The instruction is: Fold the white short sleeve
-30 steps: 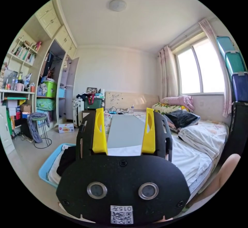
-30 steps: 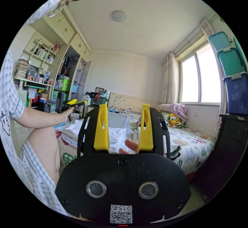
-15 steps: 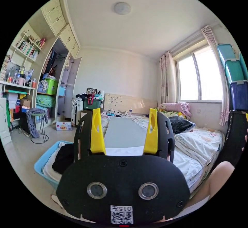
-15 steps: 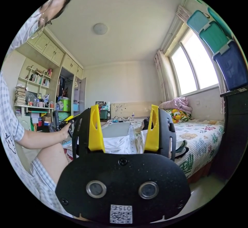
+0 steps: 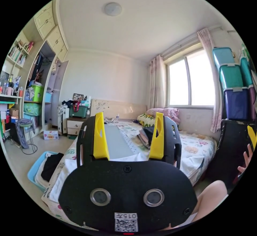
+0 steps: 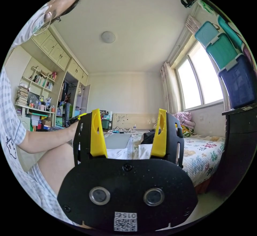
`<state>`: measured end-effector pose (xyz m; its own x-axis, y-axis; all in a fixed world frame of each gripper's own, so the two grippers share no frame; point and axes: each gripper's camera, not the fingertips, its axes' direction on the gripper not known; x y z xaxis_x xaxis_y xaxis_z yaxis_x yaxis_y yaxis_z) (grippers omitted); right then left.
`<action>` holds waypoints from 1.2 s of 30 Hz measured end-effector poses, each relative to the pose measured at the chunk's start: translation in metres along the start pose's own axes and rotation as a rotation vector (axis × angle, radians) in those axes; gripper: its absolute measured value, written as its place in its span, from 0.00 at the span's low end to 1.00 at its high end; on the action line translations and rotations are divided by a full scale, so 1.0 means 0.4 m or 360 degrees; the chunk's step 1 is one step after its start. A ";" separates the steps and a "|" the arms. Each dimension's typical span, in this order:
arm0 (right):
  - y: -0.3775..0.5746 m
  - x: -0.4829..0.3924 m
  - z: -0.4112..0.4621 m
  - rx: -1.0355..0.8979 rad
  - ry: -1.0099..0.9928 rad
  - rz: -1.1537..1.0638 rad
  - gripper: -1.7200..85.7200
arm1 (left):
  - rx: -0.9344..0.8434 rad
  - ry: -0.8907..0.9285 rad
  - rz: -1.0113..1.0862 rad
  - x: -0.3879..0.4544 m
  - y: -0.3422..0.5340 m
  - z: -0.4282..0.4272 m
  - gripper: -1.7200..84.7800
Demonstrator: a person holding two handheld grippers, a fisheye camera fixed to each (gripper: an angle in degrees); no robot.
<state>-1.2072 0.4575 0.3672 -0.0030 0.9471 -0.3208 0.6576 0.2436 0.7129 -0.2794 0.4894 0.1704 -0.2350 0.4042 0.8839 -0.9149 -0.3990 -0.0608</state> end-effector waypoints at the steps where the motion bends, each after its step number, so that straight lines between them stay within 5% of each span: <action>1: -0.003 0.002 -0.019 0.0020 0.0015 0.0012 0.33 | 0.0047 0.0060 -0.0035 0.010 -0.028 -0.003 0.30; 8: -0.054 -0.040 -0.057 0.0025 0.0107 -0.0150 0.32 | 0.0172 0.0339 -0.0118 -0.002 -0.096 0.013 0.29; 24: -0.132 -0.035 -0.066 0.0126 0.0219 -0.0179 0.29 | 0.0032 0.0455 -0.0246 -0.159 0.020 0.031 0.28; 30: -0.134 -0.018 0.139 -0.0106 -0.0050 -0.0006 0.26 | -0.0144 0.0564 -0.0306 -0.292 0.020 0.038 0.26; 36: -0.025 -0.057 0.486 -0.0338 -0.0273 0.0063 0.23 | -0.0244 0.0357 -0.0190 -0.428 -0.006 0.076 0.25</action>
<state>-1.0671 0.3929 0.2462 0.1590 0.9119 -0.3783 0.4821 0.2627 0.8358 -0.2270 0.3961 0.0333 -0.1738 0.6195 0.7655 -0.9753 -0.2158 -0.0468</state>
